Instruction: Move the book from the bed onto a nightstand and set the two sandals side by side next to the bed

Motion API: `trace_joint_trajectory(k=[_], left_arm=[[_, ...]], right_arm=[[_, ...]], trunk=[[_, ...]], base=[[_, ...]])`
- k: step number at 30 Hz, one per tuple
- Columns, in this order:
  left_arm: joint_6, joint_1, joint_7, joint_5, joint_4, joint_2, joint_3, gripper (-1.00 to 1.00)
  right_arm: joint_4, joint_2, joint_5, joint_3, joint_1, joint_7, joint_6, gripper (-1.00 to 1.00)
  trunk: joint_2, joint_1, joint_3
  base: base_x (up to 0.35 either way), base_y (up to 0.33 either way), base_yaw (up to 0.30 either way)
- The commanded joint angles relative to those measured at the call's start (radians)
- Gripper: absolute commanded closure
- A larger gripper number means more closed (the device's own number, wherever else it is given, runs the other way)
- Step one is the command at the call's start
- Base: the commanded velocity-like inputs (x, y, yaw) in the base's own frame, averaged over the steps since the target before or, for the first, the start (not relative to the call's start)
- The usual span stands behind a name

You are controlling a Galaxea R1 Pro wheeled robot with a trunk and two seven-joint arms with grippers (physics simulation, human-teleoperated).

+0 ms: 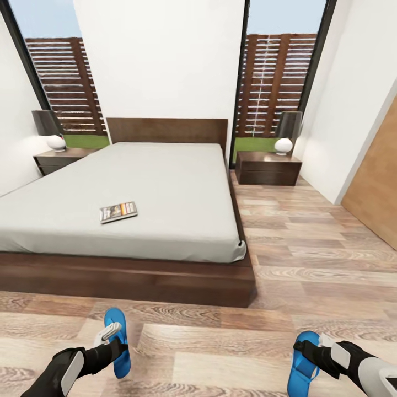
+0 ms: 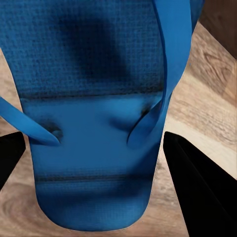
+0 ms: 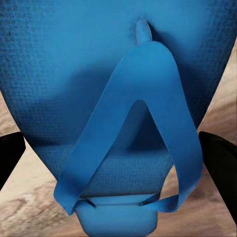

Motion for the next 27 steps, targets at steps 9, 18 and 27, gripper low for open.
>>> trace_joint_trajectory(k=[9, 18, 27], left_arm=[[0.007, -0.001, -0.003, 0.003, 0.000, 0.000, 0.004, 1.00], [0.007, -0.001, -0.003, 0.003, 0.000, 0.000, 0.004, 1.00], [0.009, -0.001, -0.007, 0.004, 0.000, 0.004, 0.006, 1.00]], right_arm=[[0.005, 0.000, -0.006, -0.005, -0.002, 0.005, 0.001, 1.00], [0.009, 0.000, -0.007, -0.005, -0.002, 0.005, 0.001, 1.00], [0.004, 0.000, -0.003, 0.001, -0.002, 0.005, -0.003, 1.00]], trunk=[[0.000, 0.000, -0.001], [0.000, 0.000, -0.001], [0.000, 0.000, -0.001]], base=[[0.105, 0.182, 0.000], [0.059, 0.076, 0.000], [0.003, 0.003, 0.000]])
